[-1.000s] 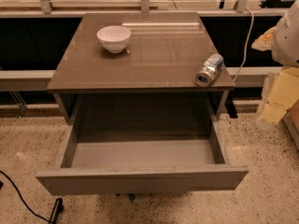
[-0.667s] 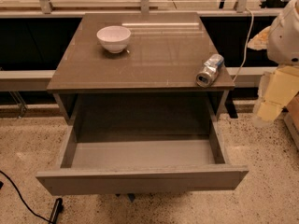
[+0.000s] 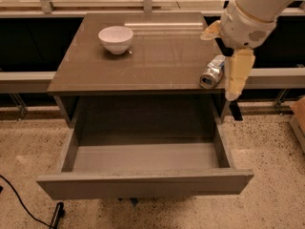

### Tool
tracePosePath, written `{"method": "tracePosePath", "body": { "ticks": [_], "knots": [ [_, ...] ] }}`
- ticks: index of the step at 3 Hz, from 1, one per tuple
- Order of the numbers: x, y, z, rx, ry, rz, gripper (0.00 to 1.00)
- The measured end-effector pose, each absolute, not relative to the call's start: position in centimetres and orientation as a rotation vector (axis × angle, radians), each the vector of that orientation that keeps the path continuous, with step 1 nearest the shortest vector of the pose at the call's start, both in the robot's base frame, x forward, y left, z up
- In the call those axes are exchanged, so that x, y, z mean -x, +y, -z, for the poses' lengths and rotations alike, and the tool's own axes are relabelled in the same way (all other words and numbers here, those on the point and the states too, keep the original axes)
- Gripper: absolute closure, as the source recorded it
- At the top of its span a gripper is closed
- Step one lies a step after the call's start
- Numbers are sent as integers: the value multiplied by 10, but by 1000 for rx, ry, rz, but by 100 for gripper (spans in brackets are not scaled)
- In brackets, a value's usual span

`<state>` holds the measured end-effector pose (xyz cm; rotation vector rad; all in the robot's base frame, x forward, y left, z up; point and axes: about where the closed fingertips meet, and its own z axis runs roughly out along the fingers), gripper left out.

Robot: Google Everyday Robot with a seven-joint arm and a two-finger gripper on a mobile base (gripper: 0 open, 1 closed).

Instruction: Place redbull can into top drawer

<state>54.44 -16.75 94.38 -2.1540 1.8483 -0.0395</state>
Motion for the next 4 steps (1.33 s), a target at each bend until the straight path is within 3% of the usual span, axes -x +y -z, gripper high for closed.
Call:
{"method": "tracePosePath", "body": {
  "ticks": [2,4],
  "knots": [
    [-644,-145,-912,2496,1449,162,0],
    [-653,-146,-910,2543,1356,241,0]
  ]
}}
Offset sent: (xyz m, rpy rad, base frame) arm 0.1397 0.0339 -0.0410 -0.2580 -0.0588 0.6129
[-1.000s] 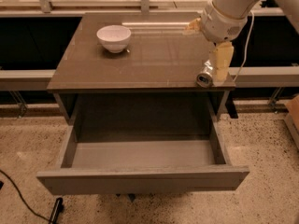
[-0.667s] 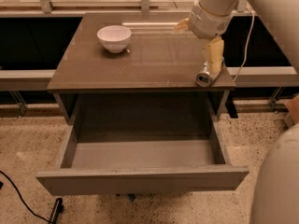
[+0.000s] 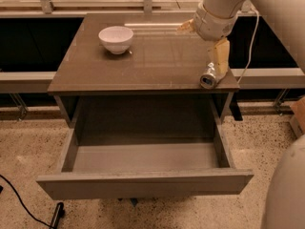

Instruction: Place redbull can into top drawer

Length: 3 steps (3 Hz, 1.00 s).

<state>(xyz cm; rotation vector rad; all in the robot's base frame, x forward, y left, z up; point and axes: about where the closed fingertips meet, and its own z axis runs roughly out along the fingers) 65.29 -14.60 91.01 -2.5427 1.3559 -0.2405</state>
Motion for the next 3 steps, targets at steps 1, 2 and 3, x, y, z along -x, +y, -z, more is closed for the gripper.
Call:
{"method": "tracePosePath", "body": {
  "ticks": [1,2,3],
  "knots": [
    [-653,-185,-896,2606,1323,337,0],
    [-650,-215,-886,2652,1250,367,0],
    [-652,-223,-876,2703,1118,353,0]
  ]
}}
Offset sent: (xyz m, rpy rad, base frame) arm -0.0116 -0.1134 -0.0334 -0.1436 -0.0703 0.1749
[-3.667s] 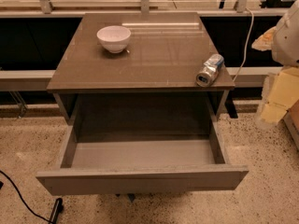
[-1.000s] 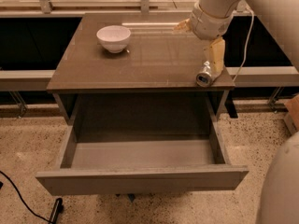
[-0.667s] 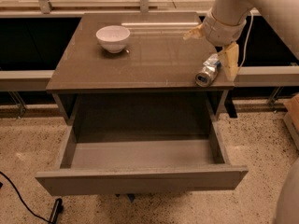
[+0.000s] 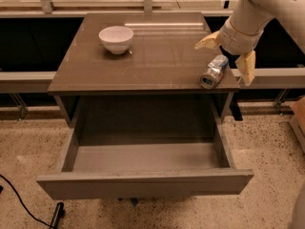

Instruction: Place redbull can into top drawer

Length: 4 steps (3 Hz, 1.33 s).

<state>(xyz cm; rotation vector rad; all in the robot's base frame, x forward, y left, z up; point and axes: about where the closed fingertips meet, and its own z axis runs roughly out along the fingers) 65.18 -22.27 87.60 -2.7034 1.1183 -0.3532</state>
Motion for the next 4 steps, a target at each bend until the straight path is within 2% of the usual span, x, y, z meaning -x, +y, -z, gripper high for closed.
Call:
{"method": "tracePosePath", "body": {
  "ticks": [2,3,4],
  "knots": [
    [-663,-225,-864,2818,954,345,0],
    [-667,-226,-856,2864,927,332,15],
    [-669,-224,-849,2895,907,313,37]
  ]
}}
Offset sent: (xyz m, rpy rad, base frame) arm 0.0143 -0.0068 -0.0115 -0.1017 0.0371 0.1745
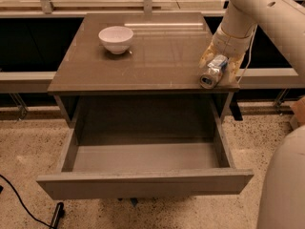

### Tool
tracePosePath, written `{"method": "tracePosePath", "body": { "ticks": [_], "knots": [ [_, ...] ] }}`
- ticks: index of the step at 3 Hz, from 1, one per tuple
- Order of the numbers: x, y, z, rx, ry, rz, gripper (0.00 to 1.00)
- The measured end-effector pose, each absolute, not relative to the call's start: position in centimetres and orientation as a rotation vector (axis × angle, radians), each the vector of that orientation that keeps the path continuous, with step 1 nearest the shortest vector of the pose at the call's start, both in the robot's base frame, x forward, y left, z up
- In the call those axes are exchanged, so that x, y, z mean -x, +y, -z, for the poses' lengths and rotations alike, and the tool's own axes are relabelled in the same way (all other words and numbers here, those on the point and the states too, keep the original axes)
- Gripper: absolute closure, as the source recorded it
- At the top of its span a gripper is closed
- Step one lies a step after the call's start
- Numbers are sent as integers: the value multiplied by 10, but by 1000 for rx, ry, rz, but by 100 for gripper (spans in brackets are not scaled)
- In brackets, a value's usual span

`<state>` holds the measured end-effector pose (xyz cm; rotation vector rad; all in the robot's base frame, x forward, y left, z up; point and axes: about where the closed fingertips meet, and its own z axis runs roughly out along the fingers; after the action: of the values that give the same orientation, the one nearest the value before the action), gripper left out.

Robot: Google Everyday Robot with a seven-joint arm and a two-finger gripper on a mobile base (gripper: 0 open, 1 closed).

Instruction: Place redbull can into top drawer

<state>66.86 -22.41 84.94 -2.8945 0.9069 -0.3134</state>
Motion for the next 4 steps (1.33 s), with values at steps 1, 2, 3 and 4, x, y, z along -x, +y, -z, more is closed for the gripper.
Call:
{"method": "tracePosePath", "body": {
  "ticks": [1,2,3,4],
  "knots": [
    [-668,-218,-840,2909,888,273,60],
    [-669,-210,-837,2909,864,242,83],
    [-669,-205,-836,2896,853,218,100],
    [-666,-200,-865,2824,817,252,100]
  ]
}}
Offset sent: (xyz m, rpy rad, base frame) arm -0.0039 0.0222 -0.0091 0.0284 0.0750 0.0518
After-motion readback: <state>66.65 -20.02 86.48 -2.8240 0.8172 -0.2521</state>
